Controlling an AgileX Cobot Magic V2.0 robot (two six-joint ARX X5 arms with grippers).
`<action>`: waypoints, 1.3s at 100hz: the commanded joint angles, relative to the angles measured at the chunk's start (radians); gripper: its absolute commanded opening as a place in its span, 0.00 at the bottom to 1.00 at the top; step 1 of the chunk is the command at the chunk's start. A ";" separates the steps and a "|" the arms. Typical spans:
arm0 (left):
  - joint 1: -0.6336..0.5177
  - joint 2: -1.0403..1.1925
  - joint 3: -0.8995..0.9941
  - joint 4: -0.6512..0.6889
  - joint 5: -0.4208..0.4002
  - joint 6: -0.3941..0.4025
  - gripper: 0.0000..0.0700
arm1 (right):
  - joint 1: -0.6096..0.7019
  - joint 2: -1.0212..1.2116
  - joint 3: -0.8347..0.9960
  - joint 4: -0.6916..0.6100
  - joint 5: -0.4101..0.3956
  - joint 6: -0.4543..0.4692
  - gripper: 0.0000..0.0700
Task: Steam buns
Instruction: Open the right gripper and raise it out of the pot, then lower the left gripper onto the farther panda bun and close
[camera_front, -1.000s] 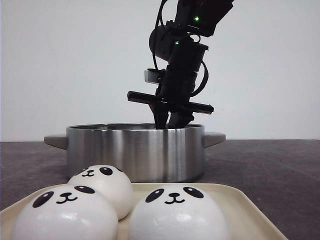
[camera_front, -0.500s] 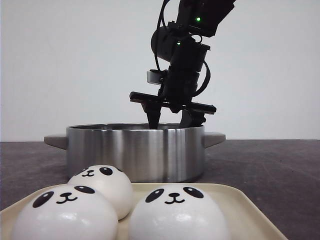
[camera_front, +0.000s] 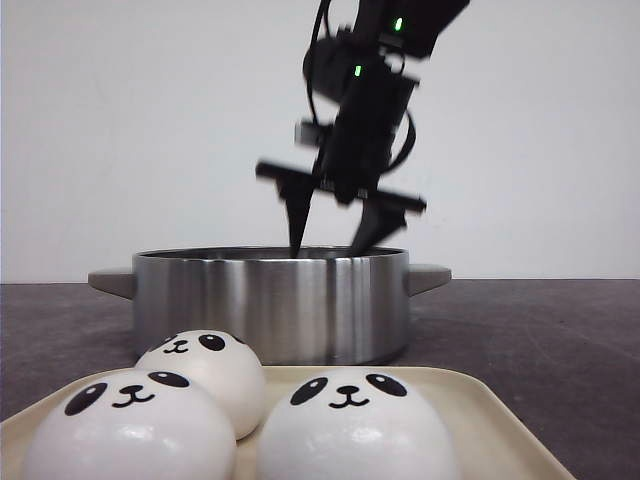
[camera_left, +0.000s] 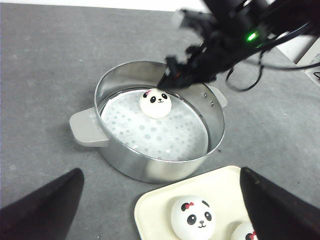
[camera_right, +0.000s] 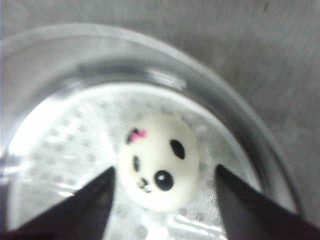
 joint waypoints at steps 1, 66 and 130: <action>-0.005 0.026 0.013 0.010 0.011 -0.031 0.84 | 0.026 -0.122 0.046 0.002 0.004 -0.076 0.02; -0.325 0.695 0.003 0.111 0.069 -0.230 0.84 | 0.374 -0.987 0.046 -0.098 0.430 -0.261 0.01; -0.365 1.004 0.003 0.211 -0.038 -0.254 0.84 | 0.374 -1.081 0.046 -0.259 0.508 -0.215 0.01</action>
